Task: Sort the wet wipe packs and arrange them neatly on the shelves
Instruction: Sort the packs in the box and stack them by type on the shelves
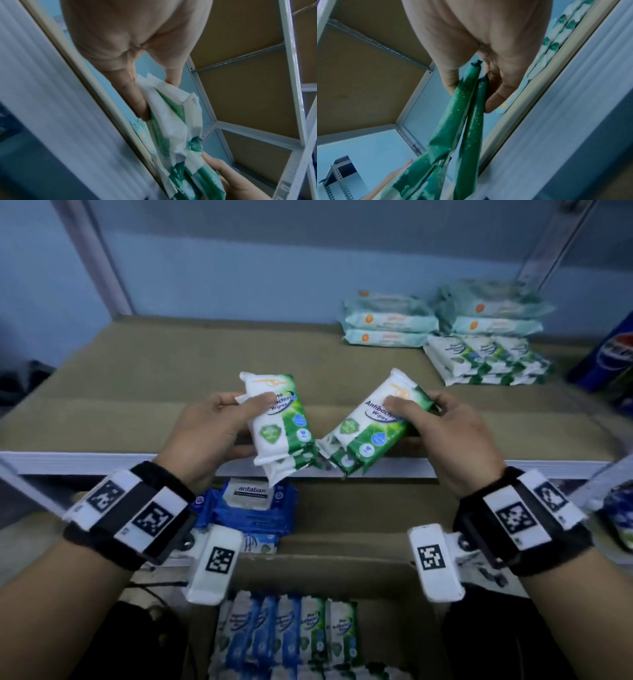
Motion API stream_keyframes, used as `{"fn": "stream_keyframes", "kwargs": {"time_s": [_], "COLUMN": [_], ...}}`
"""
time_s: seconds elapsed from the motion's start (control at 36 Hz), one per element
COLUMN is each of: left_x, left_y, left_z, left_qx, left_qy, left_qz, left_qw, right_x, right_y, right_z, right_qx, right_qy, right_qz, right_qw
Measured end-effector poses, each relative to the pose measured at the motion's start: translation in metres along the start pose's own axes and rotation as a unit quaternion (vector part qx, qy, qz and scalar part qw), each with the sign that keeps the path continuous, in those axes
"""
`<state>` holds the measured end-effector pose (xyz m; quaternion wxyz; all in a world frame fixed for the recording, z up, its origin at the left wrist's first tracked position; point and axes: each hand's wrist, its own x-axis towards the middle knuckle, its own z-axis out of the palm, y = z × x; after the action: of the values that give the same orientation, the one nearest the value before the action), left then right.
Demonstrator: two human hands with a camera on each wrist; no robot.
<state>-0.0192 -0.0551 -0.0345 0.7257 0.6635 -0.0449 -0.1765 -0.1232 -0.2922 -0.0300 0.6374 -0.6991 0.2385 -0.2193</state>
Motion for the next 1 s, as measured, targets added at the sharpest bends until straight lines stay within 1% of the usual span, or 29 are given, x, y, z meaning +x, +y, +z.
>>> {"fn": "stream_keyframes", "kwargs": {"time_s": [0.06,0.14,0.19,0.28,0.36,0.44,0.5,0.58,0.72,0.81,0.86,0.92,1.0], "left_x": [0.01,0.025,0.031,0.041,0.049,0.052,0.053,0.055,0.051,0.045,0.04,0.037,0.034], "left_y": [0.002,0.001,0.0,-0.002,-0.005,-0.003,-0.002,-0.004,-0.005,-0.004,-0.002,-0.004,-0.008], "left_z": [-0.001,-0.002,-0.001,-0.004,-0.01,-0.014,-0.016,-0.022,-0.027,-0.026,-0.025,-0.025,-0.024], "left_qx": [0.001,0.03,0.057,0.121,0.217,0.323,0.367,0.4,0.377,0.366,0.348,0.321,0.29], "left_qy": [0.002,0.027,0.042,0.056,0.052,0.068,0.072,0.078,0.115,0.128,0.123,0.104,0.083], "left_qz": [-0.002,0.023,0.048,0.08,0.092,0.11,0.122,0.135,0.149,0.14,0.121,0.099,0.079], "left_qw": [1.0,0.999,0.996,0.988,0.97,0.938,0.919,0.903,0.907,0.911,0.921,0.936,0.95], "right_x": [0.011,0.027,0.037,0.048,0.052,0.052,0.053,0.051,0.038,0.032,0.029,0.027,0.026], "right_y": [0.003,0.007,0.012,0.018,0.018,0.017,0.018,0.016,0.011,0.009,0.008,0.01,0.012], "right_z": [0.008,0.018,0.021,0.023,0.023,0.021,0.02,0.019,0.02,0.021,0.022,0.023,0.026], "right_qx": [0.001,-0.005,-0.037,-0.122,-0.227,-0.307,-0.319,-0.304,-0.313,-0.337,-0.338,-0.333,-0.33], "right_qy": [-0.001,-0.01,-0.013,-0.012,-0.012,-0.011,-0.011,0.007,0.049,0.063,0.056,0.044,0.024], "right_qz": [0.007,0.018,0.012,-0.004,-0.023,-0.04,-0.057,-0.072,-0.123,-0.129,-0.123,-0.116,-0.122], "right_qw": [1.0,1.0,0.999,0.992,0.974,0.951,0.946,0.95,0.94,0.93,0.931,0.935,0.936]}}
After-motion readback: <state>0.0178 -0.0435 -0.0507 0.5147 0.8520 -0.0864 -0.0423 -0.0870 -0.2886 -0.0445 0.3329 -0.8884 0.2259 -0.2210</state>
